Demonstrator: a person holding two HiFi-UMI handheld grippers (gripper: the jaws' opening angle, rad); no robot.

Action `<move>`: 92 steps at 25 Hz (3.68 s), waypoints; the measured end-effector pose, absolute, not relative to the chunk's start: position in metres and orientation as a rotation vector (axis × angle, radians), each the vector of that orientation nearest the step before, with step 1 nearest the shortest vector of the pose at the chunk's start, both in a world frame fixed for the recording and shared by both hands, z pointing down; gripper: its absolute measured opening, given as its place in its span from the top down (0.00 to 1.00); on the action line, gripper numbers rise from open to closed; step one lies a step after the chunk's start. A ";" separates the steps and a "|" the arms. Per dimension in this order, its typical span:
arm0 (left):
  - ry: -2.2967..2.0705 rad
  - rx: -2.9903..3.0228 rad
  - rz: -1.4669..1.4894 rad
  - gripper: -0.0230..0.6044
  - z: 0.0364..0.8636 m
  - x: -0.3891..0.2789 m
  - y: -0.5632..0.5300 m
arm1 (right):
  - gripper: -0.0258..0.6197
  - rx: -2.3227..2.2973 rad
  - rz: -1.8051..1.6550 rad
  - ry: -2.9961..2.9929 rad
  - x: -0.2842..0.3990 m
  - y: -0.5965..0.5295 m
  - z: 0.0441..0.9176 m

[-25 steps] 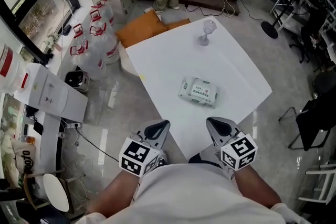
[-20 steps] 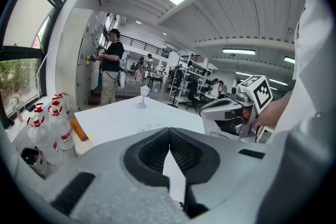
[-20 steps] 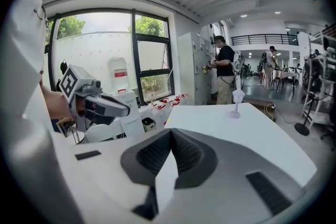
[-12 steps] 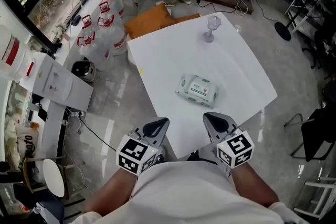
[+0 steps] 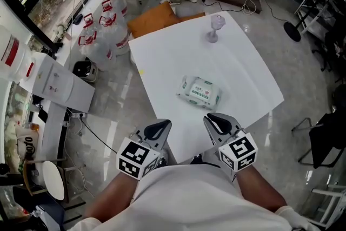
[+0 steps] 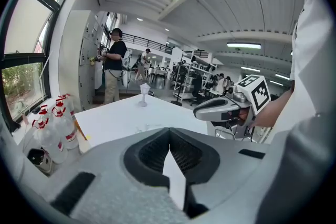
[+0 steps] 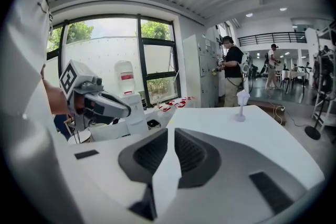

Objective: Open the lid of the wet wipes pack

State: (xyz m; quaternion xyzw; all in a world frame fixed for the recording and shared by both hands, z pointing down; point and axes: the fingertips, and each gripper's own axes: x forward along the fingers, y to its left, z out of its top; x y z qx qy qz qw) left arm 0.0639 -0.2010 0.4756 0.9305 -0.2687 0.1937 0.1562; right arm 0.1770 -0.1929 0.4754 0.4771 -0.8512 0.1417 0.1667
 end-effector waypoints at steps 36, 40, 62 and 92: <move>-1.016 2.463 0.584 0.95 0.505 0.006 -0.207 | 0.87 0.872 0.007 -1.965 0.193 -0.296 0.646; -1.028 2.445 0.587 0.95 0.510 0.005 -0.205 | 0.87 0.852 -0.005 -1.950 0.194 -0.297 0.657; -1.022 2.448 0.635 0.95 0.511 0.012 -0.207 | 0.70 0.831 0.025 -1.929 0.198 -0.315 0.667; -0.998 2.461 0.611 0.95 0.510 0.021 -0.212 | 0.91 0.850 0.464 -2.161 0.215 -0.329 0.633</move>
